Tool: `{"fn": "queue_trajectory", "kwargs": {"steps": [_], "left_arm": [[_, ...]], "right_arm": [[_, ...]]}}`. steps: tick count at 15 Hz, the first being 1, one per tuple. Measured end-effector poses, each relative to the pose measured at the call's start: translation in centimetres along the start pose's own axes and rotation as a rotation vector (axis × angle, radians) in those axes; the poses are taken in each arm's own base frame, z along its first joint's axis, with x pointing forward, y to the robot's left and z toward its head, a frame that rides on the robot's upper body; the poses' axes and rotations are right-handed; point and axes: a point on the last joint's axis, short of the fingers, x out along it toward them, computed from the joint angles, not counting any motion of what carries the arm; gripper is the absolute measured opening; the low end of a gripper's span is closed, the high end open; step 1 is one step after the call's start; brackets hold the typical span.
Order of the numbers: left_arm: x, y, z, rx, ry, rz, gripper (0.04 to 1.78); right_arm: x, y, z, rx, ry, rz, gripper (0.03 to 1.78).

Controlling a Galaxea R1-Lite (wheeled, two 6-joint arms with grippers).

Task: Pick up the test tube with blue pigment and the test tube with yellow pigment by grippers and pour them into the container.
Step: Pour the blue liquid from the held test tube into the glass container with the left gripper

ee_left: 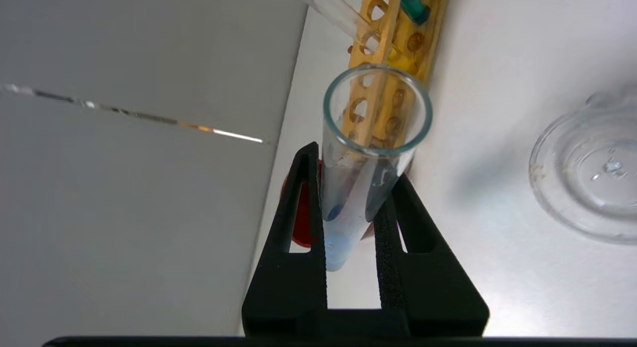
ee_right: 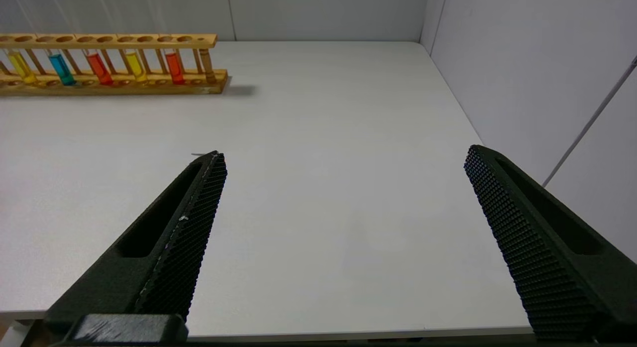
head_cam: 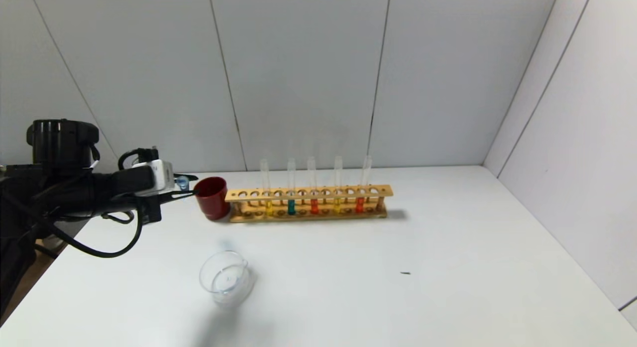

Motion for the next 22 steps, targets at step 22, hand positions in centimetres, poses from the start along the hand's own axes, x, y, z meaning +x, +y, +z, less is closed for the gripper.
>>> {"fn": "queue_trajectory", "kwargs": {"steps": [22], "left_arm": [[1.6,-1.2,-1.3,0.641,-0.086,-0.051,0.32]], "right_arm": [[0.0,0.0,0.0,0.000,0.000,0.000,1.75]]}}
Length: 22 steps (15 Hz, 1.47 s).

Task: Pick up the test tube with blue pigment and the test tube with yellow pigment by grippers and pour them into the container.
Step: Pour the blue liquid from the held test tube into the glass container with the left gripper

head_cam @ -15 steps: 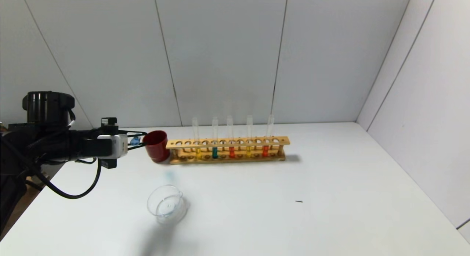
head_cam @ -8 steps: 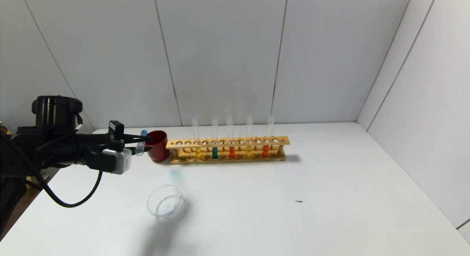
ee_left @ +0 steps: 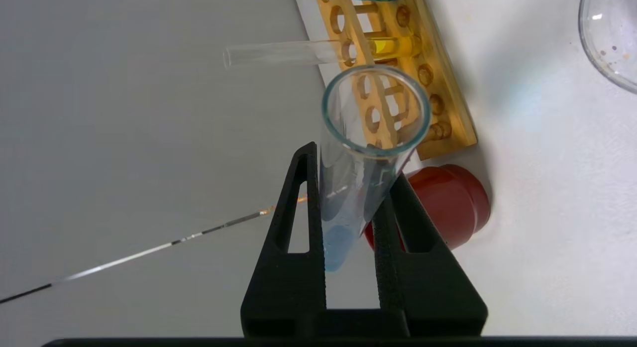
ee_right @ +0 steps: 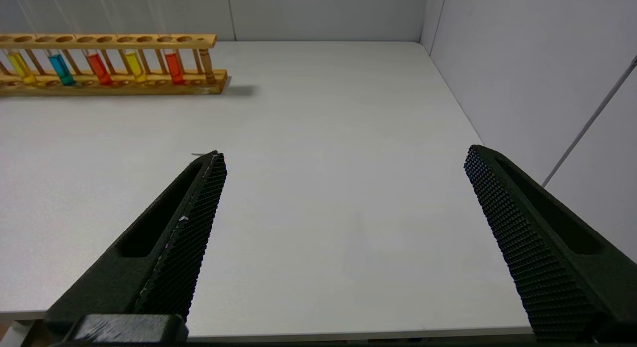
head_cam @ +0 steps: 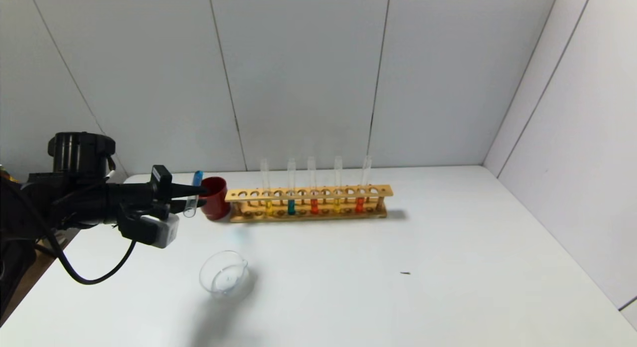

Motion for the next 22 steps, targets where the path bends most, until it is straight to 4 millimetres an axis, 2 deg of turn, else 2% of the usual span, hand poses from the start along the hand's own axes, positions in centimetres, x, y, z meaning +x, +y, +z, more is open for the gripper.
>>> {"fn": "queue_trajectory", "kwargs": {"steps": [6,11,15,22], "left_arm": [[1.6,-1.1,-0.4,0.042,-0.026,-0.030,0.32],[2.9,-1.0,-1.5,0.127,-0.001,0.049,0.32],[3.8,-1.7,-1.6,0.140,-0.017,0.038,0.32],[3.9,-2.0,-1.4,0.167,-0.032,0.035,0.32]], "right_arm": [[0.0,0.0,0.0,0.000,0.000,0.000,1.75],[0.0,0.0,0.0,0.000,0.000,0.000,1.75],[0.0,0.0,0.0,0.000,0.000,0.000,1.75],[0.0,0.0,0.0,0.000,0.000,0.000,1.75]]}}
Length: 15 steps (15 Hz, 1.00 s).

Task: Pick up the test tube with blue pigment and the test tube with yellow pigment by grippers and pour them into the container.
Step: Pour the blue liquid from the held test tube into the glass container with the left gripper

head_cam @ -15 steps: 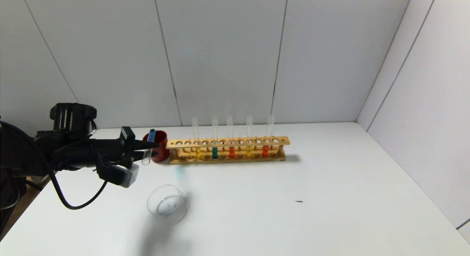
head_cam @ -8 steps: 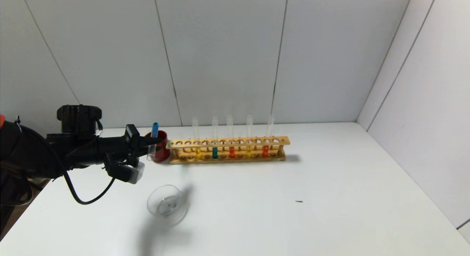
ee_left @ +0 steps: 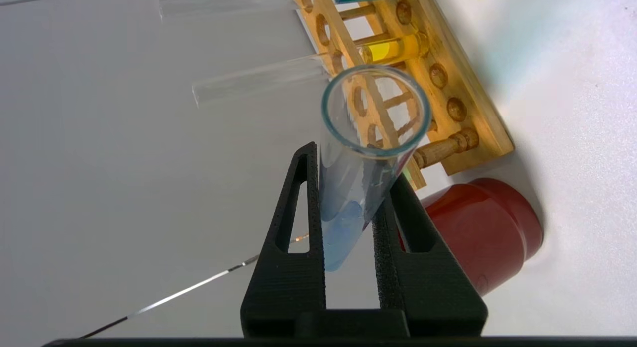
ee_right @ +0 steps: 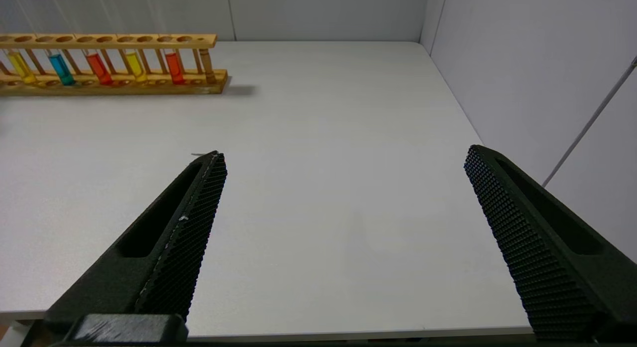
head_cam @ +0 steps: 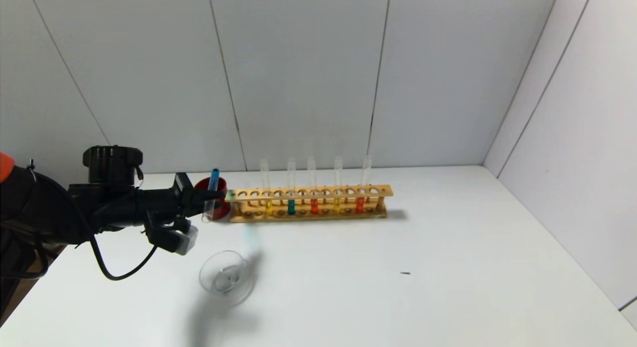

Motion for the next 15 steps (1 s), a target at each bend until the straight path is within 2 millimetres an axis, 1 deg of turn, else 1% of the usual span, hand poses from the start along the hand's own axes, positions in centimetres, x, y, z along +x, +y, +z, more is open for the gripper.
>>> {"fn": "queue_trajectory", "kwargs": {"steps": [9,15], "left_arm": [[-0.9,0.6,0.5,0.067,0.013,0.010,0.32],[-1.2,0.9,0.8,0.095,0.016,0.015,0.32]], "right_arm": [[0.0,0.0,0.0,0.000,0.000,0.000,1.75],[0.0,0.0,0.0,0.000,0.000,0.000,1.75]]}}
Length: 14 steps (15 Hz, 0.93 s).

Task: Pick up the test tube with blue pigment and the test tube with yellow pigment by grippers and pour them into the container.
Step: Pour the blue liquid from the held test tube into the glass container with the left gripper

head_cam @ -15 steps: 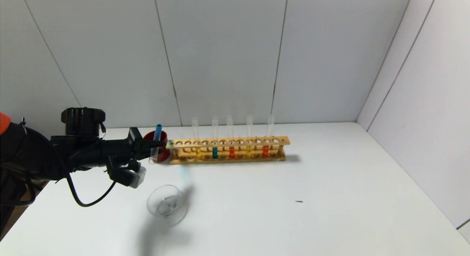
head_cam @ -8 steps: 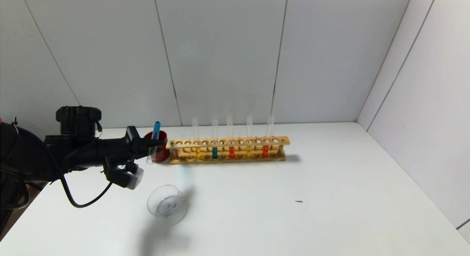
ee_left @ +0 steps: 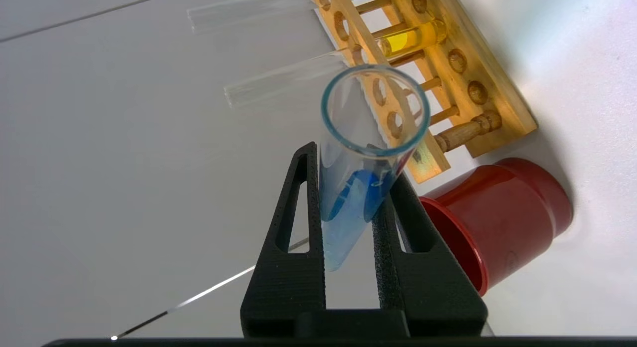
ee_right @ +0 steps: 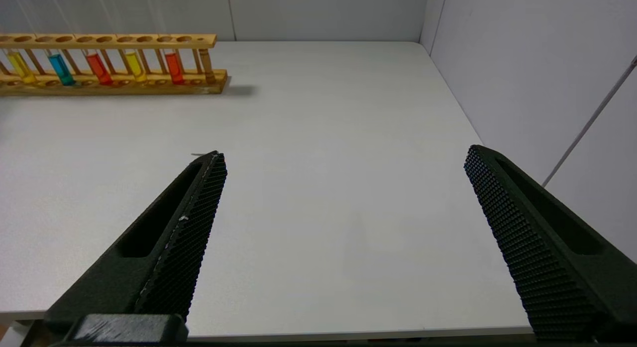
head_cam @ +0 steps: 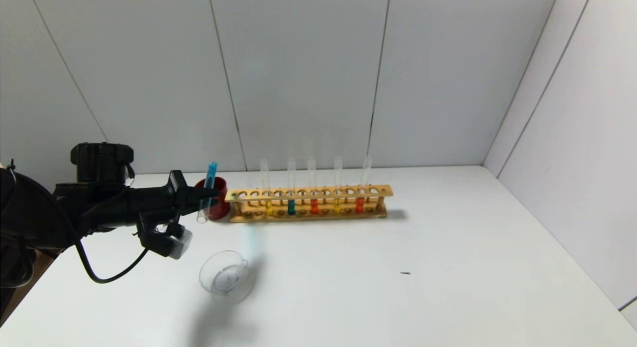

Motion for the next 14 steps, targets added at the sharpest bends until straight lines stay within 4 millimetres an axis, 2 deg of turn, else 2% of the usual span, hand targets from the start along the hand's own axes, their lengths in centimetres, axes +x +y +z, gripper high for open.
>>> {"fn": "queue_trajectory", "kwargs": {"steps": [14], "left_arm": [[0.11,-0.37,0.46,0.042,-0.020,-0.004,0.32]], "right_arm": [[0.00,0.00,0.00,0.000,0.000,0.001,1.75]]}}
